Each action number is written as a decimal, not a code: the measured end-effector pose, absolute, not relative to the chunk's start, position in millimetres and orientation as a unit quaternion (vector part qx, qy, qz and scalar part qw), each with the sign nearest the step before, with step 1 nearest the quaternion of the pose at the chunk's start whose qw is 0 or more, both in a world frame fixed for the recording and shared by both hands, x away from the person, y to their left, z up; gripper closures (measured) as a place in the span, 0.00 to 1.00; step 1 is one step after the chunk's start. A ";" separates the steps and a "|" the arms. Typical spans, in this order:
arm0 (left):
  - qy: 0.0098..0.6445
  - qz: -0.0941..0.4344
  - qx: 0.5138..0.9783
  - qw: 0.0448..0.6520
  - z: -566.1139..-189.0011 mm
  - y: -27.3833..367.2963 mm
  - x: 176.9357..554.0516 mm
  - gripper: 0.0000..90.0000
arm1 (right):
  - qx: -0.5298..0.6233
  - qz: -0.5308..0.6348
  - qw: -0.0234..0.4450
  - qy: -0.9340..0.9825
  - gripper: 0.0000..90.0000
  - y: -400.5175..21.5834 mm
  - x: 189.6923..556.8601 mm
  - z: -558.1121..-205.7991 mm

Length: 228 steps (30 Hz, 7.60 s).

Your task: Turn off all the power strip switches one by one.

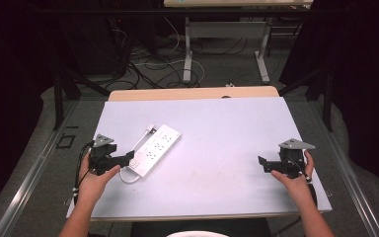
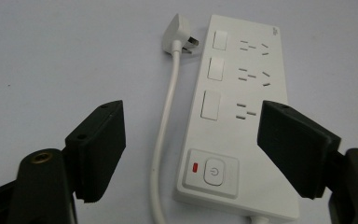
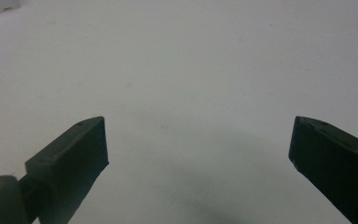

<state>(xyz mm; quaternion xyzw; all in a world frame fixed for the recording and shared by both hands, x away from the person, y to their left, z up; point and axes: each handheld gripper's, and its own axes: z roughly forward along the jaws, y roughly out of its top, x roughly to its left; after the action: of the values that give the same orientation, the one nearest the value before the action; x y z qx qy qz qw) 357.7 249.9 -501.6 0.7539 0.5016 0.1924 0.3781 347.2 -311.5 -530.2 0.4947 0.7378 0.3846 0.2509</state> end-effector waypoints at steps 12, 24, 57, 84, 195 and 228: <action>0.492 0.185 0.776 0.349 -497.6 247.3 371.1 0.33 | 0.498 0.385 0.244 0.738 0.05 -312.9 348.4 -532.1; 0.504 0.123 0.791 0.324 -492.5 243.0 375.6 0.52 | 0.501 0.384 0.239 0.738 0.07 -314.3 349.0 -533.7; 0.521 0.075 0.806 0.271 -506.0 232.5 379.2 1.00 | 0.507 0.389 0.226 0.735 0.08 -315.2 351.0 -536.8; 0.524 0.070 0.810 0.255 -516.2 228.5 379.9 1.00 | 0.506 0.389 0.222 0.737 0.08 -316.3 351.2 -537.9; 0.541 0.086 0.795 0.259 -516.5 190.1 438.0 1.00 | 0.502 0.400 0.198 0.741 0.00 -318.3 352.3 -540.5; 0.535 0.096 0.796 0.267 -490.5 177.3 450.8 1.00 | 0.502 0.399 0.199 0.741 0.00 -319.5 352.6 -540.4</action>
<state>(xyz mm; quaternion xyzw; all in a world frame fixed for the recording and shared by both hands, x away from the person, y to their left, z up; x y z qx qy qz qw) 450.8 177.3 -490.5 0.7957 0.5351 0.0964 0.2668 352.6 -319.5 -540.4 0.5020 0.7409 0.3994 0.1990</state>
